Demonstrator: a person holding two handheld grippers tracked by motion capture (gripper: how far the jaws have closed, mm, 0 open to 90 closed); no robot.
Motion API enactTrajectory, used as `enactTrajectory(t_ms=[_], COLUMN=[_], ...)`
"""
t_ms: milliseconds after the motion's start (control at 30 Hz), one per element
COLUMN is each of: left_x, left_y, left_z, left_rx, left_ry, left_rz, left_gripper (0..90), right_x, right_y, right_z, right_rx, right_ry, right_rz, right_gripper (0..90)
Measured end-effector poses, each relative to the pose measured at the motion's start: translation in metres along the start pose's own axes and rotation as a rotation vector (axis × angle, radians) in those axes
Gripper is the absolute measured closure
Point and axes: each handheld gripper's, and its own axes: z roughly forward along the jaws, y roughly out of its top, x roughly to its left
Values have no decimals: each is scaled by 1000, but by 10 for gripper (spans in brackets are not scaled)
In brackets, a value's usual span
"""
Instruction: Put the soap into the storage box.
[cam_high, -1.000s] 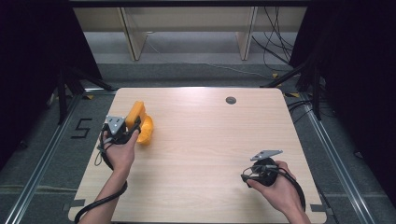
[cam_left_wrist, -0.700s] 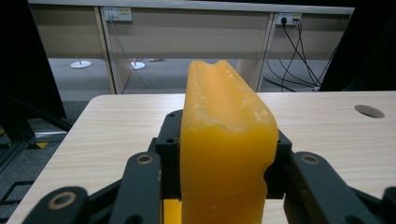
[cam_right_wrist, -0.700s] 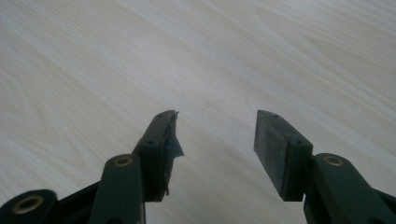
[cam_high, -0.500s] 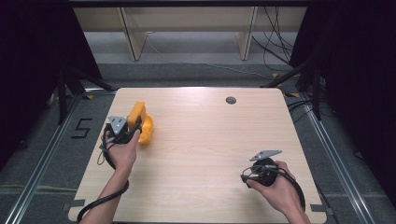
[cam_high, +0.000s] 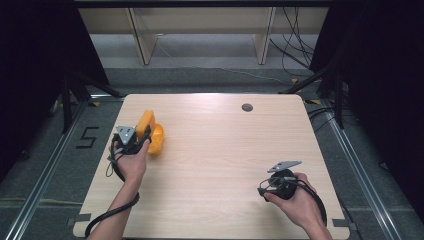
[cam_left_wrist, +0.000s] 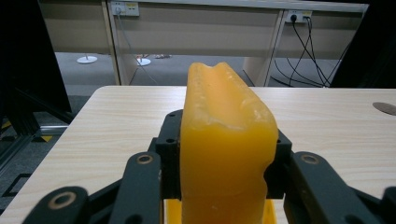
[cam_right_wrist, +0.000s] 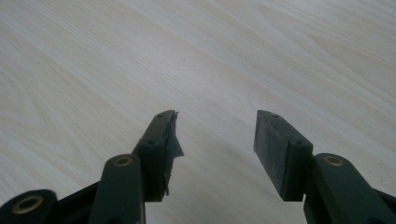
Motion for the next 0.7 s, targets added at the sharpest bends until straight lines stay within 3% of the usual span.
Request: enactTrajectory(t_ms=[267,367,700], left_x=[-5,-6,-6], left_y=[-7,-10,-22], left_z=[3,4,9], left_rx=[-4,-5,-7], left_ry=[2,3,9], left_rz=[7,18,27], left_gripper=[603,603,602], right_x=[1,0,1], right_y=[-1,-1,-2], right_z=[0,1,2], right_rx=[10,3,15], right_ry=[9,12,17], right_rz=[4,-24,-14], right_gripper=[493,493,492])
